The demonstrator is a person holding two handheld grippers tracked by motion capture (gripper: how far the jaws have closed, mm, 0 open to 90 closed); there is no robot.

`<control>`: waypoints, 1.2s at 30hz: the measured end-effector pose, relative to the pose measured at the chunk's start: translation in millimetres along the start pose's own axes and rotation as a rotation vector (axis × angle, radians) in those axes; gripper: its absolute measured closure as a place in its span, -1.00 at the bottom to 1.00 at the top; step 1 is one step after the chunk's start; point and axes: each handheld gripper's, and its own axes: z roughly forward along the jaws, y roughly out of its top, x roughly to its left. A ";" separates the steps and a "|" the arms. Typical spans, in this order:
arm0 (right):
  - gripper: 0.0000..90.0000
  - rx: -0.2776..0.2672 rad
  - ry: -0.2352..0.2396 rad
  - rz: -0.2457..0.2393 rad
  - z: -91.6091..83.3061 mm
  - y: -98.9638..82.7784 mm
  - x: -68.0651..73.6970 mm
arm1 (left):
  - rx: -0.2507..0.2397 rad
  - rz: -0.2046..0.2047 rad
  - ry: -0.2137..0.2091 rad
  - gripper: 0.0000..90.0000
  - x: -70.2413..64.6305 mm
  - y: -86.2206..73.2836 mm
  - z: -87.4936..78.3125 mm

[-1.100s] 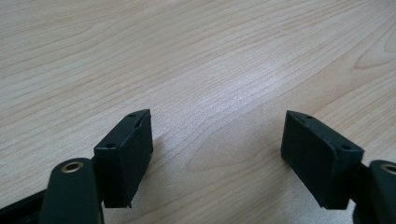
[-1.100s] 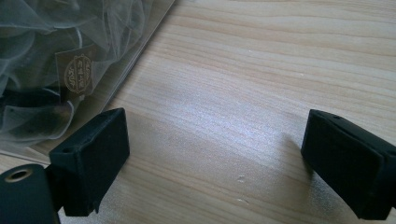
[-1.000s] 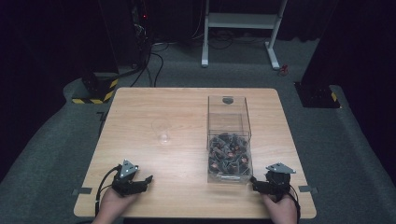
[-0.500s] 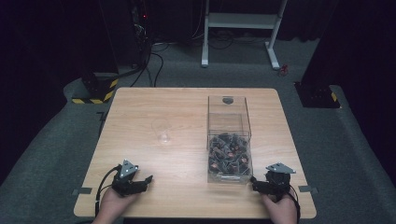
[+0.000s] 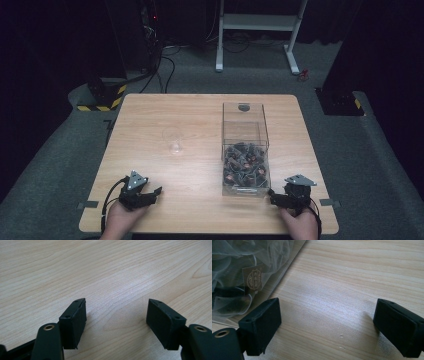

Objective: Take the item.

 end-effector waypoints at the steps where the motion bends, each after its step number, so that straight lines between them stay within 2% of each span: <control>1: -0.83 0.000 0.000 0.000 0.0 0.0 0.0 | 0.000 0.000 0.000 -0.26 0.0 0.0 0.0; 14: -0.83 0.000 0.000 0.000 0.0 0.0 0.0 | -0.022 -0.006 0.005 -0.25 1.5 1.4 -6.1; 19: -0.83 0.000 0.000 -0.001 0.0 0.0 0.0 | -0.039 -0.020 -0.006 -0.22 0.8 2.6 -9.7; 31: -0.83 0.000 0.000 0.000 0.0 0.0 0.0 | -0.082 -0.008 -0.028 -0.20 -3.4 8.2 -18.7; 34: -0.83 0.000 0.000 0.000 0.0 0.0 0.0 | -0.091 -0.023 -0.037 -0.21 -3.9 8.7 -19.3; 36: -0.83 0.000 0.000 0.000 0.0 0.0 0.0 | -0.093 -0.014 -0.035 -0.21 -3.7 9.2 -20.2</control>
